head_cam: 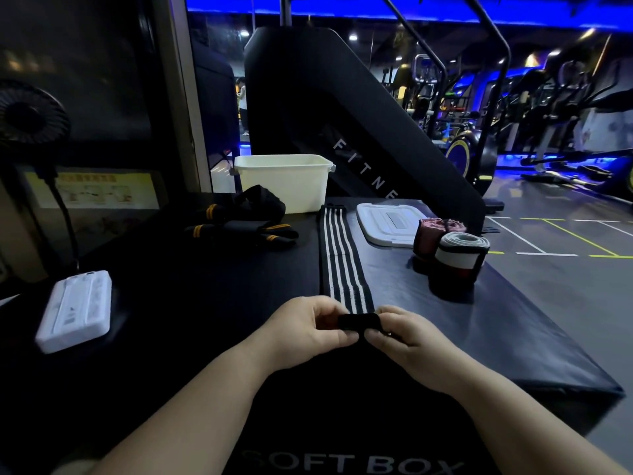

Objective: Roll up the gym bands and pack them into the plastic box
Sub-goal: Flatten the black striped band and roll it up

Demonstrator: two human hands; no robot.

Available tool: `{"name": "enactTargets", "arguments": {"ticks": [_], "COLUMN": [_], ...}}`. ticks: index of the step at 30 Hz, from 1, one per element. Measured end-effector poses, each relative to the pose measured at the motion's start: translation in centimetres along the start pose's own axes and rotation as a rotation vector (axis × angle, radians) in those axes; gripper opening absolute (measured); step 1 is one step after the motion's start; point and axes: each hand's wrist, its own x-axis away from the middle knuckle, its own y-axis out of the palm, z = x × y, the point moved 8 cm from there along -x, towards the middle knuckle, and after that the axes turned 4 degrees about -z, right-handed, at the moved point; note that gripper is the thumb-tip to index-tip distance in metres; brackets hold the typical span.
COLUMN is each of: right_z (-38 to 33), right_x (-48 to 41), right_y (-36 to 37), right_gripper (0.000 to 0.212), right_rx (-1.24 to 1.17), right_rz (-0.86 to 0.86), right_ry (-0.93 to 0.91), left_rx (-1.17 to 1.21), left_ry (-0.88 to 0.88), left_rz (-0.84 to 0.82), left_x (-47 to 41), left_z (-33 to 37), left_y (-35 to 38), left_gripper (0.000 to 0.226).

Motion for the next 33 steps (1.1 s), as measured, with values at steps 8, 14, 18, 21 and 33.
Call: {"name": "enactTargets", "arguments": {"ticks": [8,14,18,21,33], "right_z": [-0.1,-0.8,-1.0,-0.7,-0.4], "right_x": [0.3,0.4,0.7,0.7,0.6], "right_y": [-0.9,-1.4,-1.7,-1.6,-1.5], "right_gripper": [0.02,0.025,0.029,0.032,0.017], "right_rx": [-0.133,-0.131,-0.09,-0.059,-0.047], "right_rz": [0.132,0.156,0.137,0.134,0.137], "right_ry": [0.0,-0.062,-0.086,-0.103,-0.043], "left_rx": [0.13,0.034,0.025,0.024,-0.205], "left_ry": [-0.049,-0.121,-0.153,-0.164,-0.071], "left_rz": [0.028,0.136,0.181,0.166,0.13], "left_x": [0.0,-0.5,-0.6,-0.6,0.1], "left_z": [0.1,-0.8,-0.7,-0.7,0.8], "left_y": [0.1,-0.4,-0.5,-0.3,-0.9], "left_gripper": [0.003,0.015,0.019,0.017,0.008]}}
